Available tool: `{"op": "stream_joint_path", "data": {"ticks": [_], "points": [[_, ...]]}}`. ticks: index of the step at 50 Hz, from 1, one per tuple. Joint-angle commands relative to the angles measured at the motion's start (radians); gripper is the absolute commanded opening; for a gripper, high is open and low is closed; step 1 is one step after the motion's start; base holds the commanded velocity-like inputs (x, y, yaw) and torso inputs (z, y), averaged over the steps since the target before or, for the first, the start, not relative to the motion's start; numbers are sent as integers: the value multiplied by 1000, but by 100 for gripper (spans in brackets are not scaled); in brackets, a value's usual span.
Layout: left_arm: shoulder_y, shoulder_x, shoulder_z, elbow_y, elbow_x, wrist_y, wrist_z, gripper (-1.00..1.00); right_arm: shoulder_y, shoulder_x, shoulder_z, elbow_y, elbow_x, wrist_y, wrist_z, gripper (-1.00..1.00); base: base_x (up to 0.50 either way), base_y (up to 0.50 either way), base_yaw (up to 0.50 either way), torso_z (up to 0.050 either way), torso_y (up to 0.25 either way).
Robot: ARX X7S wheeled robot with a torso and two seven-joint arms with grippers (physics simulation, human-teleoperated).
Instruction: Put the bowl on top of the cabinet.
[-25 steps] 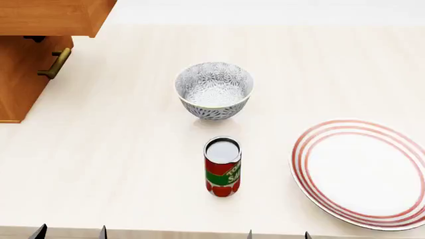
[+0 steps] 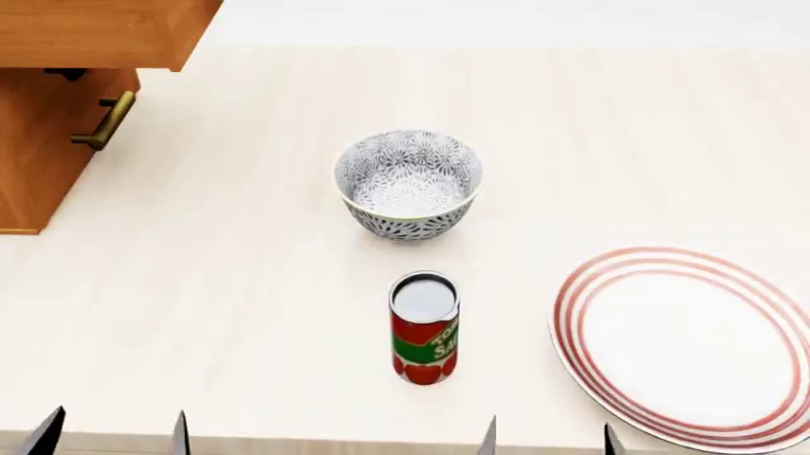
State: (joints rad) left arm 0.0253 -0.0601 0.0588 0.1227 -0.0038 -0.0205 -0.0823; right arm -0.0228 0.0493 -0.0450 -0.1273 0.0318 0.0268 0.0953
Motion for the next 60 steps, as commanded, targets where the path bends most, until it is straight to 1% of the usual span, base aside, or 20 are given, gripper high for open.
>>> {"op": "stream_joint_path", "data": {"ticks": [1, 2, 3, 5, 7, 8, 10, 11, 15, 16, 17, 34, 38, 40, 60], "points": [[33, -30, 24, 225, 18, -62, -34, 100, -20, 27, 1, -247, 21, 99, 52, 100, 0, 0, 0, 0, 0], [37, -32, 21, 285, 11, -97, -34, 100, -21, 32, 4, -305, 26, 136, 56, 100, 0, 0, 0, 0, 0], [37, -33, 18, 297, 6, -101, -35, 100, -20, 35, 2, -323, 25, 146, 58, 100, 0, 0, 0, 0, 0], [43, -41, 16, 387, 5, -142, -37, 100, -21, 42, 7, -378, 40, 174, 58, 100, 0, 0, 0, 0, 0], [45, -46, 17, 427, 2, -161, -38, 100, -19, 50, 1, -412, 34, 194, 62, 100, 0, 0, 0, 0, 0], [52, -49, 17, 413, 4, -134, -42, 100, -19, 51, 0, -437, 36, 206, 65, 100, 0, 0, 0, 0, 0], [54, -54, 13, 457, -2, -150, -44, 100, -14, 59, -8, -492, 28, 241, 71, 100, 0, 0, 0, 0, 0], [54, -59, 8, 528, -5, -187, -45, 100, -1, 68, -25, -592, 8, 311, 76, 100, 0, 0, 0, 0, 0], [52, -67, 6, 587, -11, -220, -50, 100, 14, 73, -37, -669, 5, 371, 85, 100, 0, 0, 0, 0, 0], [54, -76, -10, 737, -32, -322, -49, 100, 29, 82, -13, -790, -1, 447, 98, 100, 0, 0, 0, 0, 0], [51, -78, -10, 771, -33, -332, -50, 100, 31, 84, -14, -794, 2, 454, 101, 100, 0, 0, 0, 0, 0], [44, -96, -3, 787, -47, -350, -69, 100, 48, 103, -25, -798, -1, 487, 149, 100, 0, 0, 0, 0, 0], [43, -101, -2, 788, -51, -350, -72, 100, 56, 106, -24, -800, 7, 518, 157, 100, 0, 0, 0, 0, 0], [43, -103, -1, 790, -51, -352, -74, 100, 50, 107, -22, -799, 14, 498, 157, 100, 51, 0, 0, 0, 0], [42, -119, 15, 798, -60, -359, -93, 100, 51, 124, -27, -801, 32, 503, 170, 100, 500, 0, 0, 0, 0]]}}
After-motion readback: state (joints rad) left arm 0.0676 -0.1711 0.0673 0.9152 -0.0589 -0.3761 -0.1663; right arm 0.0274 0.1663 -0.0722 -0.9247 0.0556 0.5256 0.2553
